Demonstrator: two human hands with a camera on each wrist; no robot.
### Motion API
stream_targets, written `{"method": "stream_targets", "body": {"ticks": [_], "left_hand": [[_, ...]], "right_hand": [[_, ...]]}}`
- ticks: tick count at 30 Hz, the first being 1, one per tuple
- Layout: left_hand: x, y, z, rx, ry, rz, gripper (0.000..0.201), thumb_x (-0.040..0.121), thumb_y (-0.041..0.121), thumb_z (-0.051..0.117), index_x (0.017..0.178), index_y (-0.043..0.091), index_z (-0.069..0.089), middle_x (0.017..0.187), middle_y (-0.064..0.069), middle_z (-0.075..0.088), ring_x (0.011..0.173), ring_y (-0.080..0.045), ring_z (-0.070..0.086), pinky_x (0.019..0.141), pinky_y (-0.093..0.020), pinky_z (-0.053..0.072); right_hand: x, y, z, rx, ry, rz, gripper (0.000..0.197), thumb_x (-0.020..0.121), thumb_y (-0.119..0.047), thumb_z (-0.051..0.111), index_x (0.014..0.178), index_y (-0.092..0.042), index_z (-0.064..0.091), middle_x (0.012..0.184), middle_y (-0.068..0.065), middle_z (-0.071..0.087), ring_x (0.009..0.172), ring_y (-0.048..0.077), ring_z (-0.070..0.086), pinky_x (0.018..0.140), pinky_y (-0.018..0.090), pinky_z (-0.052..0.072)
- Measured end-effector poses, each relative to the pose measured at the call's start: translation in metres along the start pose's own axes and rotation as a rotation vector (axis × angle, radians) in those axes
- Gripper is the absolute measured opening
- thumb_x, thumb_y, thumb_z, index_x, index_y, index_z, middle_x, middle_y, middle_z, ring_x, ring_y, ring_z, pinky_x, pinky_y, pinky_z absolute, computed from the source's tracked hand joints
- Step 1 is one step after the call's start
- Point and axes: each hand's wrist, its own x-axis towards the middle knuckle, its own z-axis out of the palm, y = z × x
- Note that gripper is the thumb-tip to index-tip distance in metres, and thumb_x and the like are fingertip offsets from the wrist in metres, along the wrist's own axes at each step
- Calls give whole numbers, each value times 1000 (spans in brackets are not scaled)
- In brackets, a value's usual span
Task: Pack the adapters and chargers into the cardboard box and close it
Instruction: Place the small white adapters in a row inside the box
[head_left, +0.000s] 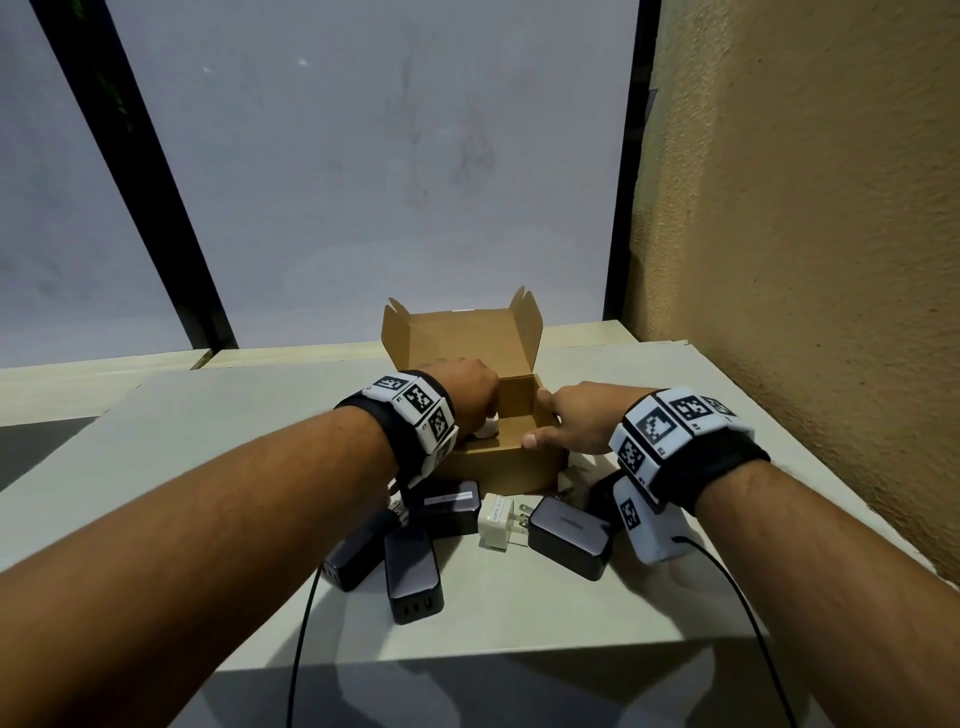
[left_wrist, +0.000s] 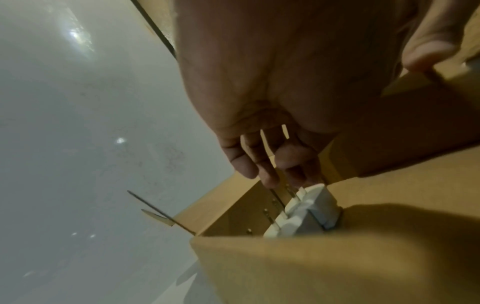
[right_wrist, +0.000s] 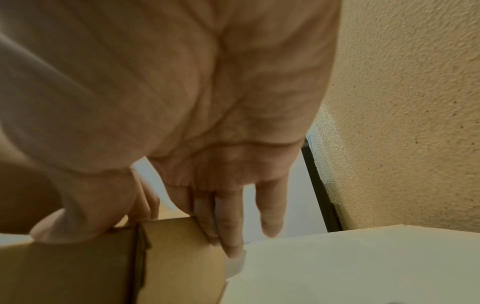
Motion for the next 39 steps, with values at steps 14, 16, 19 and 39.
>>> {"method": "stream_targets", "body": {"ticks": [14, 16, 19, 39], "left_hand": [[-101, -57, 0, -237, 169, 69, 44, 82, -9, 47, 104, 21, 71, 109, 5, 68, 87, -7, 54, 77, -20, 43], [-115, -71, 9, -245, 118, 39, 48, 82, -11, 46, 108, 22, 69, 111, 7, 67, 86, -5, 50, 76, -17, 39], [-131, -89, 21, -277, 47, -7, 44, 86, -4, 56, 118, 24, 66, 117, 7, 65, 89, -7, 56, 78, -17, 41], [-140, -113, 65, -326, 88, -173, 51, 82, 40, 70, 127, 20, 59, 121, 2, 65, 87, -7, 55, 84, -20, 45]], "right_hand": [[-10, -10, -4, 90, -35, 47, 62, 94, -52, 43, 143, -13, 35, 137, 10, 53, 123, 27, 50, 102, 37, 39], [-10, -11, -4, 110, -42, 55, 61, 94, -52, 44, 142, -14, 37, 135, 9, 55, 121, 27, 52, 102, 38, 39], [-10, -13, -4, 113, -45, 73, 64, 94, -52, 44, 144, -15, 34, 138, 9, 53, 124, 28, 51, 105, 39, 39], [-11, -17, -7, 19, -36, 133, 69, 94, -54, 42, 148, -13, 28, 141, 10, 50, 127, 27, 49, 104, 37, 37]]}}
